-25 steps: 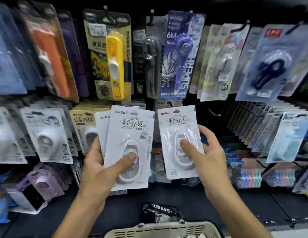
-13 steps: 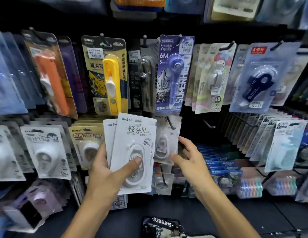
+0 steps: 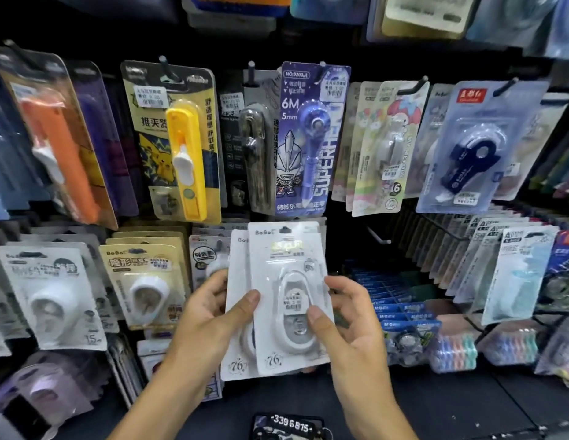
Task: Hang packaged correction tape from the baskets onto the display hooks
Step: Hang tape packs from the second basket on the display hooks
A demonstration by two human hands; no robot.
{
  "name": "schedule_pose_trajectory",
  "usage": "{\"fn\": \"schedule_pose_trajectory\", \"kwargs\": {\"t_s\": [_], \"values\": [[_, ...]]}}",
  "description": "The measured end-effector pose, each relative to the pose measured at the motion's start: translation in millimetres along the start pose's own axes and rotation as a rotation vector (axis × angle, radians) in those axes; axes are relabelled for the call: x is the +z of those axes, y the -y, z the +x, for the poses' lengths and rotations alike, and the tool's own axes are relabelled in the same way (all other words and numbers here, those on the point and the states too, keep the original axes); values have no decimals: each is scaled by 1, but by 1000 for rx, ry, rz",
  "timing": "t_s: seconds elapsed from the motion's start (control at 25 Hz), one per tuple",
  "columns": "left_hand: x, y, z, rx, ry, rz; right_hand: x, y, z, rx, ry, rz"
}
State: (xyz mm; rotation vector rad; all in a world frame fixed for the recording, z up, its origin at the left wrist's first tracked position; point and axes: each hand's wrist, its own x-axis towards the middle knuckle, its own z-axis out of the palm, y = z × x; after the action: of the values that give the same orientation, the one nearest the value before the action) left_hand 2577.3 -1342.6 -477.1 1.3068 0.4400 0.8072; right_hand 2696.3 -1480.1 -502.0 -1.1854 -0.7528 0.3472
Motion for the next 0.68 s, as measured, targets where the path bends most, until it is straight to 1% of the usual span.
{"fn": "schedule_pose_trajectory", "kwargs": {"t_s": [0.16, 0.24, 0.32, 0.44, 0.56, 0.6, 0.68], "values": [[-5, -5, -2, 36, -169, 63, -11, -5, -11, 60, -92, 11], [-15, -12, -1, 64, -273, 57, -21, -4, -13, 68, -121, -100], [-22, -16, 0, 97, -330, 48, -26, -2, -15, 45, -115, -220], [-20, -16, -2, 114, -331, 84, -23, -2, -4, 37, -75, -359], [-15, -11, -6, 128, -289, 157, -12, 0, 18, 186, -1, -399], [-15, -9, -6, 129, -281, 171, -8, 1, 21, 206, 3, -412], [-13, -7, -5, 111, -255, 180, -1, 2, 15, 105, 25, -428]]}}
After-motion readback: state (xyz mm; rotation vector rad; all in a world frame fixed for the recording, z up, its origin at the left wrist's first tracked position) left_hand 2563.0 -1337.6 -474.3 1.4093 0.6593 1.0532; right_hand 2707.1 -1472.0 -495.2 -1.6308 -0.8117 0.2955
